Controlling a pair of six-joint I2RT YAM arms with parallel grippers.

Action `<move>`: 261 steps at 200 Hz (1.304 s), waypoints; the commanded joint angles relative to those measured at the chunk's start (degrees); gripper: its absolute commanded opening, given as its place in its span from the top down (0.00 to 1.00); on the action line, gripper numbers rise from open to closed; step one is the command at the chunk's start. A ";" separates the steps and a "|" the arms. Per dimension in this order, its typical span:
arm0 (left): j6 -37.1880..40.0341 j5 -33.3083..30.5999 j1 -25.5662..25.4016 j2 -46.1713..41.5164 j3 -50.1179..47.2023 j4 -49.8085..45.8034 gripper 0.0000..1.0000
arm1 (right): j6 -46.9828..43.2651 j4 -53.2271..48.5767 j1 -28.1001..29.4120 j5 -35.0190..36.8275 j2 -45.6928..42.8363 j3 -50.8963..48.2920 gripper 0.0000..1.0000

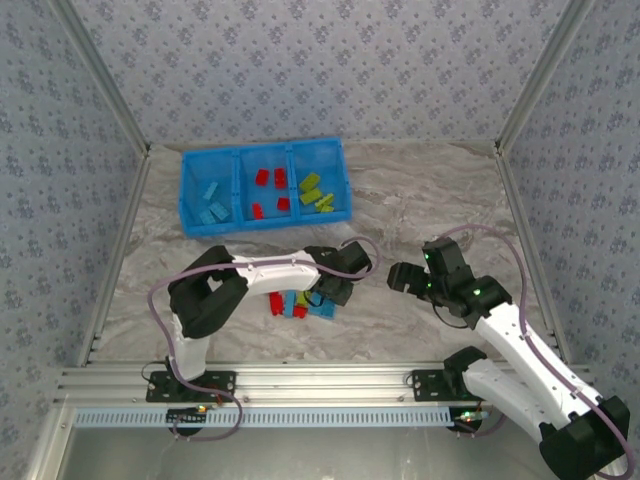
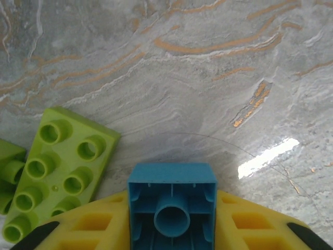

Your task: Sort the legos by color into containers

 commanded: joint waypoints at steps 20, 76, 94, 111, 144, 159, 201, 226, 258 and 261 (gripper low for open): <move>0.19 -0.55 0.39 -4.48 1.33 1.59 0.72 | -3.96 5.03 0.24 -14.18 -0.01 -1.93 0.12; 1.87 -1.22 8.89 -16.45 0.15 4.10 0.74 | -3.44 9.23 1.97 -21.61 -1.38 -0.91 0.11; 3.67 -2.14 15.22 -19.50 0.86 2.68 0.74 | -3.30 9.36 2.00 -20.19 -1.37 -0.38 0.11; 4.57 -2.79 23.76 -21.74 1.03 2.83 0.75 | -3.28 9.14 2.04 -19.13 -1.21 -0.44 0.11; 5.14 -4.70 40.10 -20.49 2.34 6.76 0.75 | -2.95 8.55 2.32 -18.02 -1.23 -0.82 0.12; 3.70 -2.86 46.44 -17.28 4.74 6.89 0.75 | -3.03 7.84 2.52 -17.13 -1.70 -0.80 0.11; 3.45 2.41 54.51 -4.96 15.70 1.60 0.68 | -2.55 6.33 2.69 -15.42 -3.56 -1.26 0.11; 2.93 4.39 55.56 -3.95 17.57 0.73 0.55 | -2.34 6.65 2.79 -14.39 -3.46 -1.15 0.11; 2.44 7.46 55.51 -10.19 14.59 1.07 0.51 | -2.33 8.83 3.55 -13.14 -2.18 -1.09 0.12; 2.33 7.85 55.34 -11.08 13.92 1.19 0.50 | -2.34 8.96 3.72 -13.02 -1.93 -1.05 0.12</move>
